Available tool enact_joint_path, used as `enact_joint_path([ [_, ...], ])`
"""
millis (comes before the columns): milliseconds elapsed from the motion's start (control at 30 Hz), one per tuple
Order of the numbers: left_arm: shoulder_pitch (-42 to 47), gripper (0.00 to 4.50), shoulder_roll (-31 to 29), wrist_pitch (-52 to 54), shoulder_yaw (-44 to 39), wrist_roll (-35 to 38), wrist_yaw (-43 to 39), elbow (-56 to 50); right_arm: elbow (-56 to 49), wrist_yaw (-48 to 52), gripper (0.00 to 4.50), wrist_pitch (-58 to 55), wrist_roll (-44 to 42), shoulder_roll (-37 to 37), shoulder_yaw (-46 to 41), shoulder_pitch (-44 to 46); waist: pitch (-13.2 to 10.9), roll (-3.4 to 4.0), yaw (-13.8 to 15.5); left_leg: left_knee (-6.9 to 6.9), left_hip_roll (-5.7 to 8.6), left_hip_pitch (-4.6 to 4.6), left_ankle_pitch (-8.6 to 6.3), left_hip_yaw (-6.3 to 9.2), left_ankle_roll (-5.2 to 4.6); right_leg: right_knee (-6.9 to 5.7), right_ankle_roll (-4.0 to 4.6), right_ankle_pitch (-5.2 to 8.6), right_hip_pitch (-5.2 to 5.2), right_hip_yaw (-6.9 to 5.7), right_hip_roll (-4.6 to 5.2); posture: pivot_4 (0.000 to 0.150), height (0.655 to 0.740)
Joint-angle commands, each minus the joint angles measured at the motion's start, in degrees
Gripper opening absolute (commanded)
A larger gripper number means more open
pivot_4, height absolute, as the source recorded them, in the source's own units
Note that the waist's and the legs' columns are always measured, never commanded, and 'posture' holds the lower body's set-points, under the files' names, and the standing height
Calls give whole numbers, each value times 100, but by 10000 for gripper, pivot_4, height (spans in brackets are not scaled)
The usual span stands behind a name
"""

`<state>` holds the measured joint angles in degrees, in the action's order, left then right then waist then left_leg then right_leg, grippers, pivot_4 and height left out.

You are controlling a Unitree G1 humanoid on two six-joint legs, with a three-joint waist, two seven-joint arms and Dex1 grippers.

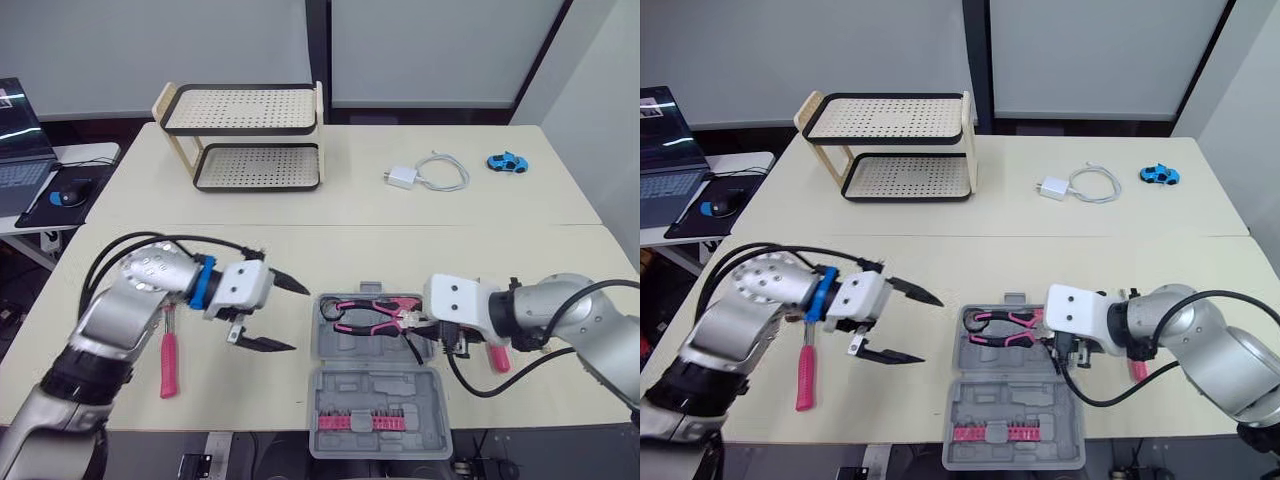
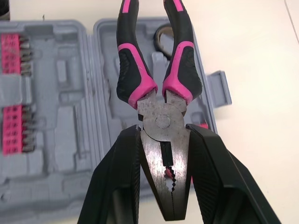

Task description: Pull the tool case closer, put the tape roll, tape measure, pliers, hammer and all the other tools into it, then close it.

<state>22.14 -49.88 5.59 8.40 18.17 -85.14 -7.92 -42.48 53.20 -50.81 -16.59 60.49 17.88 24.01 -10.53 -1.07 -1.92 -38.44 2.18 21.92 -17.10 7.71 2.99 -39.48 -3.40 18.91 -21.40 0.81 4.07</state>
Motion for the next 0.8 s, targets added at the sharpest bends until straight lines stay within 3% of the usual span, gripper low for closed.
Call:
enact_joint_path([
  [33,-414,45000,-167,-58,-414,263,110,-501,48,275,11715,245,73,82,14,212,0,0,5,0,-1,1,-2,1,-4,0,0,0,0,-1,0,1500,7400],
  [367,-1330,45000,-400,-393,-724,108,337,-682,811,431,11715,324,909,-615,1258,1098,0,1,0,0,-1,-2,-5,-1,-10,-5,0,0,-1,1,-1,1500,7400],
  [800,-1292,45000,-387,-367,-610,55,520,-676,1315,375,11715,921,1691,-1150,1846,830,0,1,5,1,4,-2,-1,-2,-1,-6,0,0,-4,2,0,1500,7400],
])
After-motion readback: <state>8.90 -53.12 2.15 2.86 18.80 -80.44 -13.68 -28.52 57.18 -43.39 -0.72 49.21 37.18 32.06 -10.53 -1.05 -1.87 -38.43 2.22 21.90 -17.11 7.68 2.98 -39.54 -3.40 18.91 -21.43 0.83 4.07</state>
